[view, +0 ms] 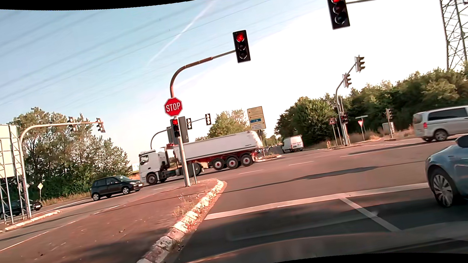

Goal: Follow the waypoints while adhering to traffic rules and regulations

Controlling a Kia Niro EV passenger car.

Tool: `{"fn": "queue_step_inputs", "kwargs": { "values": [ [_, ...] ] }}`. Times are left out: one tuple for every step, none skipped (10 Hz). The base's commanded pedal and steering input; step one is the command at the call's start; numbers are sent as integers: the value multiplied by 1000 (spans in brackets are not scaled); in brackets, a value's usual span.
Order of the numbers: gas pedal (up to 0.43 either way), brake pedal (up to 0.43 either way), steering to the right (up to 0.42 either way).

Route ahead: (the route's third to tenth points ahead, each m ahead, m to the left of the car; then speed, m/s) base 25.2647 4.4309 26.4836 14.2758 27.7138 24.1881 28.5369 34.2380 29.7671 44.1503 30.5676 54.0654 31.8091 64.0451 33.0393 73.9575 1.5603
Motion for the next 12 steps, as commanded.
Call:
{"fn": "queue_step_inputs", "kwargs": {
  "values": [
    [0, 0, 15],
    [0, 0, 13],
    [0, 0, 12],
    [0, 0, 8],
    [0, 0, 4],
    [0, 6, -1],
    [0, 18, -2],
    [0, 49, -2],
    [0, 73, -2],
    [0, 91, -2],
    [0, 128, -2],
    [0, 146, -2]
  ]
}}
